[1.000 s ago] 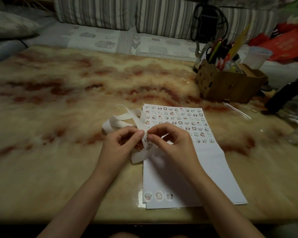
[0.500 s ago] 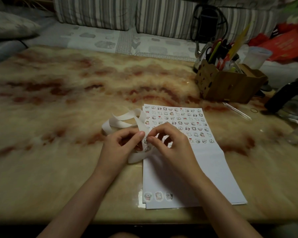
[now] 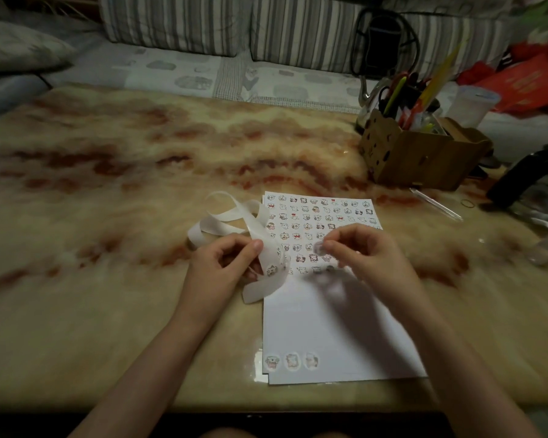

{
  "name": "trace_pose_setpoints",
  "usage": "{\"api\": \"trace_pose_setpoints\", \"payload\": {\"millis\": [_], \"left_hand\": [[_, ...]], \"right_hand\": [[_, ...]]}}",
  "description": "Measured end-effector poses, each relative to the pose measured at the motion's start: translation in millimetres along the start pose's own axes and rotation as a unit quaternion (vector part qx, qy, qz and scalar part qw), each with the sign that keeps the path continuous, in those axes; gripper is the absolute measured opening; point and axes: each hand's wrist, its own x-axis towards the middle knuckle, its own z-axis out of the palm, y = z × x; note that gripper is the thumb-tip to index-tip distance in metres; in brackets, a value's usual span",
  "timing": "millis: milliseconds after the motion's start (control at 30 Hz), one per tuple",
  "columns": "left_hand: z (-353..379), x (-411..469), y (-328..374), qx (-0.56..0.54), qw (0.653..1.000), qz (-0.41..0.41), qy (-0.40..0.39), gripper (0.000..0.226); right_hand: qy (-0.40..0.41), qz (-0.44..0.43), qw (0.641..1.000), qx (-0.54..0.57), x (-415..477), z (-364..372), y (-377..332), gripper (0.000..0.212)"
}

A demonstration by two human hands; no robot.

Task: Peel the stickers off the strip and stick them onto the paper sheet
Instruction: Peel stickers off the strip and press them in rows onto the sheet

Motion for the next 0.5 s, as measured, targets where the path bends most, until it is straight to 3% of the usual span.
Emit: {"api": "trace_pose_setpoints", "payload": {"millis": [133,267,500], "left_hand": [[0,0,-1,-0.001,1.000,-0.006,0.002,0.014],[1,-1,1,0.005,1.000,-0.003,0.002,0.013],[1,-1,0,0.007,1.000,-0.003,-0.002,0.015]], "right_hand": [[0.012,0.108,0.994,-0.012,6,-31,12,0.008],[0.037,0.129,0.987,-0.083,10,-45,27,0.012],[0.032,0.145,0.984,-0.102,10,-48,36,0.014]]}}
